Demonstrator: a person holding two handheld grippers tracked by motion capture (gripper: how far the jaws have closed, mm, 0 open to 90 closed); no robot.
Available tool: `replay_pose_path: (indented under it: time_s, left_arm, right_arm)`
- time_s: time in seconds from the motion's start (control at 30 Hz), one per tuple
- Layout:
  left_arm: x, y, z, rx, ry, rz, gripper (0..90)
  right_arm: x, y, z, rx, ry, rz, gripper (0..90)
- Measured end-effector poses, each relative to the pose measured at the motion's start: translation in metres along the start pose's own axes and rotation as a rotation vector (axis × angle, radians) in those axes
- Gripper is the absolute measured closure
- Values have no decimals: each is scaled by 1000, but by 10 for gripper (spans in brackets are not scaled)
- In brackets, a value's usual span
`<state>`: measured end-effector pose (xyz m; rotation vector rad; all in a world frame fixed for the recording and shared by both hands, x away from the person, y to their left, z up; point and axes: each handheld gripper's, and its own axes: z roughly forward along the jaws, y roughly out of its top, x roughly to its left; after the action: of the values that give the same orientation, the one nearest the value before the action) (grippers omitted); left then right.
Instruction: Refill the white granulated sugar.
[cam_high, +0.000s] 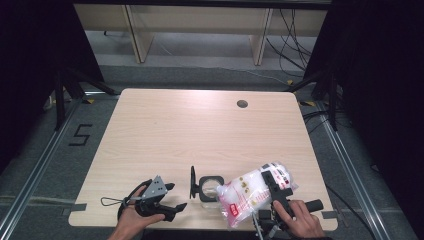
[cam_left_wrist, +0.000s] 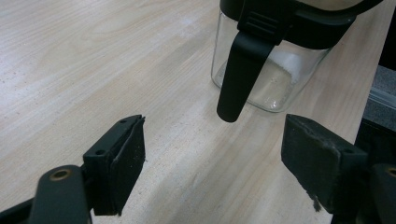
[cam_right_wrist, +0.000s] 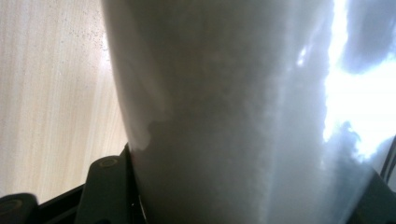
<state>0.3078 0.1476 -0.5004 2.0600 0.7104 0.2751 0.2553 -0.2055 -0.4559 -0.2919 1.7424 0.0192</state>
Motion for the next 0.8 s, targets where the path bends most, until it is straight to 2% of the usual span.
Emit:
replay_pose_path:
  time_s: [0.03, 0.07, 0.1, 0.2, 0.23, 0.27, 0.33, 0.37, 0.4, 0.43, 0.47, 0.5, 0.53, 0.57, 0.6, 0.63, 0.67, 0.7, 0.73, 0.8]
  left_arm:
    - [-1, 0, 0, 3, 5, -13, 213]
    - [-1, 0, 0, 1, 3, -12, 213]
    - [-1, 0, 0, 2, 3, -11, 213]
    - [-1, 0, 0, 4, 6, -12, 213]
    - [0, 0, 0, 1, 2, -9, 213]
    - [-1, 0, 0, 3, 5, -10, 213]
    - [-1, 0, 0, 2, 4, -11, 213]
    - [-1, 0, 0, 2, 5, -9, 213]
    - [-1, 0, 0, 2, 5, -9, 213]
    - [-1, 0, 0, 0, 3, -10, 213]
    - [-1, 0, 0, 1, 3, -13, 213]
    - [-1, 0, 0, 1, 0, -12, 213]
    - [-1, 0, 0, -1, 0, -20, 213]
    - [-1, 0, 0, -1, 1, -21, 213]
    - [-1, 0, 0, -1, 2, -21, 213]
    - [-1, -1, 0, -3, 1, -24, 213]
    - [-1, 0, 0, -1, 1, -24, 213]
    - [-1, 0, 0, -1, 1, -23, 213]
    - [-1, 0, 0, -1, 1, -23, 213]
    - [-1, 0, 0, -2, 1, -25, 213]
  right_arm:
    - [-1, 0, 1, -18, -15, -14, 414]
    - [-1, -1, 1, -7, 15, 2, 414]
    - [-1, -1, 1, -9, 6, -1, 414]
    - [-2, -1, 0, 13, 28, -1, 414]
    - [1, -2, 1, -8, 3, 22, 414]
    - [-2, -1, 0, -9, 6, -11, 414]
    - [-3, 1, -2, 17, 20, -23, 414]
    - [4, -1, 0, -11, -7, 55, 414]
    - [-2, 0, -1, -13, 2, -1, 414]
    - [-4, 0, -1, -7, 18, -2, 414]
    - [-3, -1, -2, 5, 27, 21, 414]
    - [-3, -2, 0, -25, 0, 12, 414]
    - [-1, -2, 0, -18, 8, 52, 414]
    - [-1, -3, -1, -3, 23, 49, 414]
    - [-2, -4, 0, -18, 14, 45, 414]
    - [-4, -4, 1, -31, 7, 7, 414]
    - [-1, -4, 0, -5, 20, 60, 414]
    - [-8, -3, 1, -31, 10, -49, 414]
    - [0, -4, 1, -13, 26, 55, 414]
    - [-1, -3, 0, 0, 28, 45, 414]
